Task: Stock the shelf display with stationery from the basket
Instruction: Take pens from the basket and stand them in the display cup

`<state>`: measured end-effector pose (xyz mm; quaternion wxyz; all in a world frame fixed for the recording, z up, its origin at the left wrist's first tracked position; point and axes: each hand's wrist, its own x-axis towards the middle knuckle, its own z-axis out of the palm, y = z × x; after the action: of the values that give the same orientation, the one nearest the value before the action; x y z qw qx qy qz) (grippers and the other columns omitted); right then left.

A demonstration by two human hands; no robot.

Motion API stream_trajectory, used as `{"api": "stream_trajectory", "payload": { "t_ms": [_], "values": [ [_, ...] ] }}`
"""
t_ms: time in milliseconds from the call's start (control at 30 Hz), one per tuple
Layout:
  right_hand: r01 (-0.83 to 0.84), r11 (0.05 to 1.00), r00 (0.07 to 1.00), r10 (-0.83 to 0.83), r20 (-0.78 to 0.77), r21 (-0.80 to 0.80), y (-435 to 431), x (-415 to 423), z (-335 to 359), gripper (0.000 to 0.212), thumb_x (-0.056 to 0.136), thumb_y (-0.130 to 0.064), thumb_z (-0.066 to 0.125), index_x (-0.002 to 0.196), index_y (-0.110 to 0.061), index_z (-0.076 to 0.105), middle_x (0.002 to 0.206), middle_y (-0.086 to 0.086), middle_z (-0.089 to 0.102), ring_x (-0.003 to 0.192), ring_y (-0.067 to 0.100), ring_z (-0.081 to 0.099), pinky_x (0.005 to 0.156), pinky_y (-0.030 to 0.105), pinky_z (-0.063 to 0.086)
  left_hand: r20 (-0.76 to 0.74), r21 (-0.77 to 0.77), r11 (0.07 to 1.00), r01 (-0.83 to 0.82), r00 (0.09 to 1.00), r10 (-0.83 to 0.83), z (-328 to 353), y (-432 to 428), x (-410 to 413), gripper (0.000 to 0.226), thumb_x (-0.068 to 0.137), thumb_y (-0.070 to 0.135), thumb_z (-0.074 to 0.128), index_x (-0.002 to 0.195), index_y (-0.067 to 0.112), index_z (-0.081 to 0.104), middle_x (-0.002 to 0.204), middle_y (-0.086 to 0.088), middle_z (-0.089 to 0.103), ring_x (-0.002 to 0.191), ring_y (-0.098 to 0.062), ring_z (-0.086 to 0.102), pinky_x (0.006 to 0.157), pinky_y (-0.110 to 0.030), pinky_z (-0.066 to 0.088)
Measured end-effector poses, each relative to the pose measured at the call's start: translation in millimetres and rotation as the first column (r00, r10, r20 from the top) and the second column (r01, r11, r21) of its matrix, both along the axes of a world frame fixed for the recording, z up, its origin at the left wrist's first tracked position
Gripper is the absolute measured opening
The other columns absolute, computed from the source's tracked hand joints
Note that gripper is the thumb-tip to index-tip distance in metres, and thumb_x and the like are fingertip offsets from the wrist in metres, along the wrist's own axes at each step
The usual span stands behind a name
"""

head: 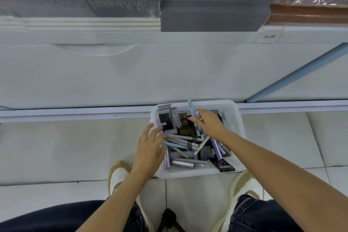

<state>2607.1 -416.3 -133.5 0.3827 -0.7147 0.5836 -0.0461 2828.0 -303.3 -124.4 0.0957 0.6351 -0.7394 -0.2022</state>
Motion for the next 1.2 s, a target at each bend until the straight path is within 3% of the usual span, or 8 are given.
{"api": "stream_trajectory", "payload": {
  "t_ms": [167,300,400,533,767,867,967,1200],
  "values": [
    [0.124,0.992,0.96,-0.125,0.251,0.02,-11,-4,43,0.031,0.098,-0.028,0.056,0.07,-0.018,0.047,0.063,-0.004,0.045,0.056,0.008,0.041,0.055,0.02,0.035,-0.227,-0.046,0.989,-0.142,0.966,0.128,13,-17,-21,0.027,0.092,0.008,0.062,0.119,0.009,0.065,0.125,-0.011,0.06,0.121,-0.032,0.051,0.099,-0.043,0.042],
    [0.082,0.977,0.873,-0.165,0.46,0.195,1,8,68,0.027,0.097,-0.027,0.057,0.07,-0.026,0.055,0.056,-0.012,0.048,0.05,0.002,0.042,0.052,0.015,0.036,-0.702,0.531,0.847,0.006,0.563,0.436,47,-39,-51,0.035,0.096,0.04,0.053,0.13,0.031,0.05,0.118,0.013,0.062,0.107,0.002,0.059,0.095,-0.022,0.049],
    [0.032,0.948,0.822,-0.206,0.531,0.318,9,15,74,0.025,0.096,-0.026,0.06,0.072,-0.02,0.062,0.055,-0.01,0.056,0.05,0.005,0.05,0.05,0.017,0.041,-0.745,0.625,0.768,0.136,0.396,0.536,58,-42,-67,0.021,0.096,0.036,0.054,0.111,0.022,0.06,0.094,0.0,0.072,0.085,-0.015,0.07,0.078,-0.029,0.058],
    [0.062,0.887,0.712,-0.36,0.603,0.457,14,8,75,0.019,0.092,-0.015,0.066,0.108,-0.014,0.056,0.074,-0.003,0.066,0.057,0.005,0.06,0.046,0.017,0.042,-0.753,0.626,0.756,0.19,0.397,0.524,57,-38,-62,0.023,0.1,0.026,0.05,0.089,0.01,0.062,0.067,-0.001,0.061,0.061,-0.016,0.056,0.064,-0.032,0.055],
    [0.064,0.885,0.766,-0.339,0.546,0.461,18,-3,74,0.022,0.093,-0.032,0.063,0.104,-0.013,0.059,0.086,0.008,0.064,0.06,0.012,0.056,0.052,0.025,0.047,-0.678,0.698,0.701,0.149,0.455,0.578,49,-33,-61,0.021,0.098,0.024,0.056,0.084,0.008,0.058,0.051,0.006,0.038,0.044,-0.009,0.031,0.042,-0.02,0.033],
    [0.411,0.882,0.833,-0.466,0.297,0.231,16,-26,54,0.029,0.097,-0.038,0.054,0.099,-0.009,0.059,0.089,0.005,0.066,0.058,0.006,0.054,0.059,0.026,0.047,-0.604,0.724,0.69,-0.009,0.475,0.64,39,-33,-57,0.024,0.099,0.026,0.054,0.085,0.007,0.058,0.053,0.002,0.037,0.044,-0.01,0.03,0.041,-0.02,0.031],
    [0.319,0.943,0.945,-0.308,-0.111,0.098,32,-50,23,0.029,0.094,-0.041,0.058,0.096,-0.012,0.061,0.08,-0.003,0.055,0.073,0.013,0.051,0.069,0.027,0.042,-0.58,0.733,0.679,-0.037,0.488,0.652,32,-29,-56,0.025,0.099,0.027,0.054,0.088,0.005,0.056,0.053,0.001,0.035,0.044,-0.01,0.029,0.04,-0.021,0.031],
    [0.203,0.973,0.904,-0.141,-0.403,0.114,47,-24,-19,0.05,0.087,-0.055,0.061,0.103,-0.008,0.053,0.101,0.007,0.057,0.083,0.022,0.055,0.064,0.03,0.039,-0.549,0.732,0.672,-0.108,0.49,0.677,23,-29,-58,0.025,0.098,0.029,0.055,0.093,0.004,0.054,0.052,0.004,0.036,0.043,-0.009,0.03,0.041,-0.022,0.032]
  ]
}}
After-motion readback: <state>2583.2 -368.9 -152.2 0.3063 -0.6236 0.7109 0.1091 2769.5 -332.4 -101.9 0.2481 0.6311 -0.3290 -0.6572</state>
